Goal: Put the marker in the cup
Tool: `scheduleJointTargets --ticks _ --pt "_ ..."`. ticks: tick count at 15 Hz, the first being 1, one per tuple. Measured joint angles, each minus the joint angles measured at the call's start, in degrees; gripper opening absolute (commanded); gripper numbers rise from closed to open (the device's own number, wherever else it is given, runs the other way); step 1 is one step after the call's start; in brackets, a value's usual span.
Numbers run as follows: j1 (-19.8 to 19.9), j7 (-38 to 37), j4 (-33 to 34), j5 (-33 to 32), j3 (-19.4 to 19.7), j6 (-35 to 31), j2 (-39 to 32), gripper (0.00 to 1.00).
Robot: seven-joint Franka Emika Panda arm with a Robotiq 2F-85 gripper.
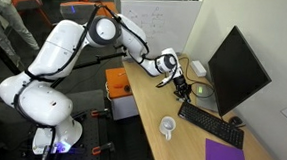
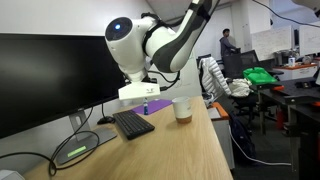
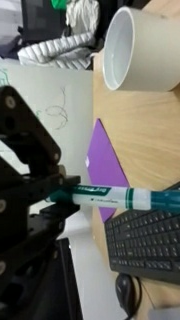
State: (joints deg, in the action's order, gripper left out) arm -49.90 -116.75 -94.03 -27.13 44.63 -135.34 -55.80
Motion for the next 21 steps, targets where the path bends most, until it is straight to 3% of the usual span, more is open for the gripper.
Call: scheduleJointTargets --ticks 5,10,15,21 --pt "-0.2 -11.2 1.3 -9.0 0.1 12.1 -3.0 0.06" --pt "0.4 -14.5 2.0 -16.1 -2.5 26.8 -3.6 0.06" --pt "3.4 -17.5 1.9 -20.6 -11.7 38.0 -1.8 0.06" --pt "11.8 -24.7 1.1 -26.2 -23.6 48.3 1.6 0.06"
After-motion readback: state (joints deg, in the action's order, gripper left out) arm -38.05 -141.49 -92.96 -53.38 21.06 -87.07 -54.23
